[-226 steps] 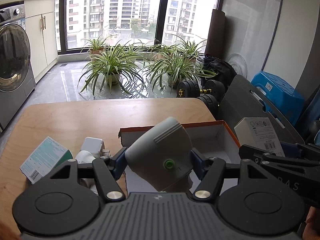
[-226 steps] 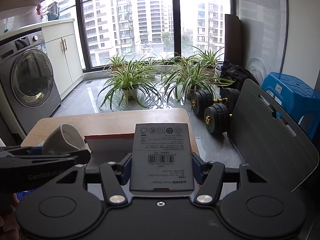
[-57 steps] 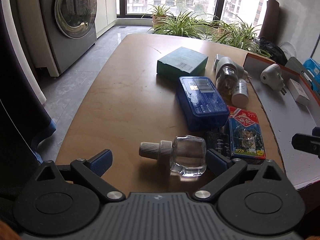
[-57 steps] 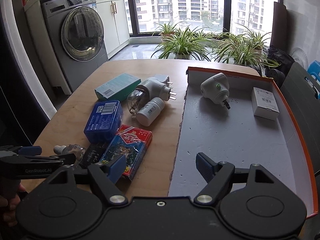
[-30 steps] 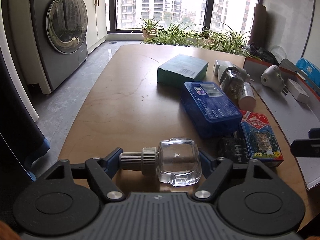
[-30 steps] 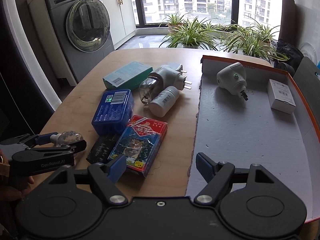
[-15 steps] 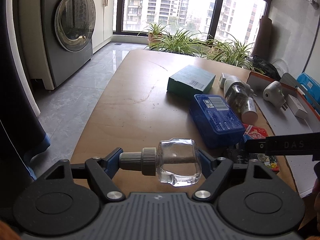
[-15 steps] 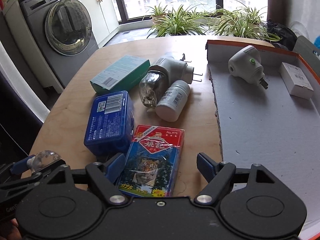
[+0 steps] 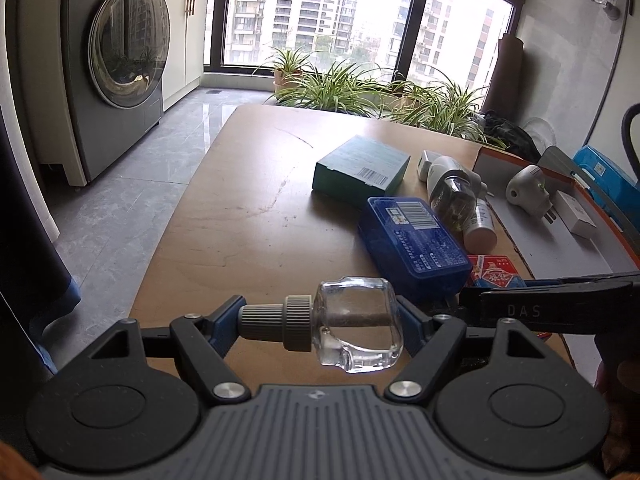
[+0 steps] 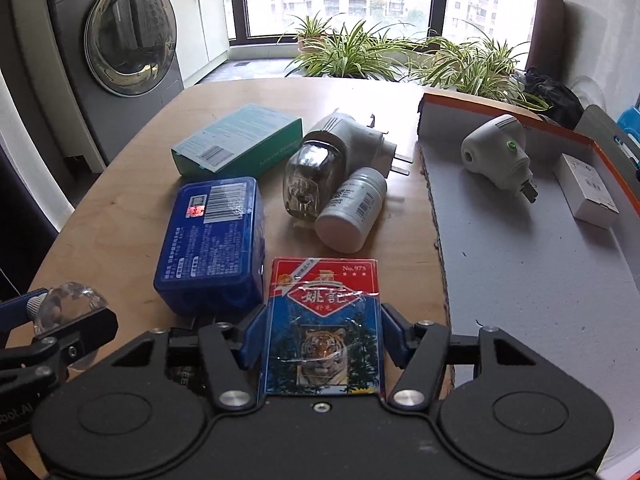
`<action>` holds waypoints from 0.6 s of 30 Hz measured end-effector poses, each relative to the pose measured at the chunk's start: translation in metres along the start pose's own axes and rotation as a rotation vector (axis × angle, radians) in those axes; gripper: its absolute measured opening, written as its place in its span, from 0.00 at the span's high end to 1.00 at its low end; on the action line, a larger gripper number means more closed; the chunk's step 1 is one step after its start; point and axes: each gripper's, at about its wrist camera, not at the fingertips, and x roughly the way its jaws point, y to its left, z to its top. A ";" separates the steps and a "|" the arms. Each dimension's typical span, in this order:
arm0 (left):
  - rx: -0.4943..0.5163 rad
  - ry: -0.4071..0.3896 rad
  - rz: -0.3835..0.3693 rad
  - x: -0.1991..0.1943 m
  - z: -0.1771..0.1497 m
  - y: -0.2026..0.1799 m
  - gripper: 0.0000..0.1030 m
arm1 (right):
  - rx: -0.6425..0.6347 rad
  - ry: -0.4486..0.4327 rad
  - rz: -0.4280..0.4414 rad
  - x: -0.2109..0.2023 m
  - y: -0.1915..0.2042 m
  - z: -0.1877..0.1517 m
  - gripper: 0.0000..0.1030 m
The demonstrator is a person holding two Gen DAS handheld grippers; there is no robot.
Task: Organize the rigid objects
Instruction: 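Grasp the red tiger playing-card pack with right while left holds the bottle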
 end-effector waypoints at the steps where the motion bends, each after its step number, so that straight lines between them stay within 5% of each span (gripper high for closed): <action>1: 0.000 -0.004 -0.003 -0.001 0.000 0.000 0.23 | 0.014 -0.004 -0.001 -0.002 -0.002 -0.001 0.31; 18: 0.035 -0.067 -0.099 -0.021 0.030 -0.072 0.23 | 0.081 -0.160 -0.038 -0.084 -0.067 0.010 0.31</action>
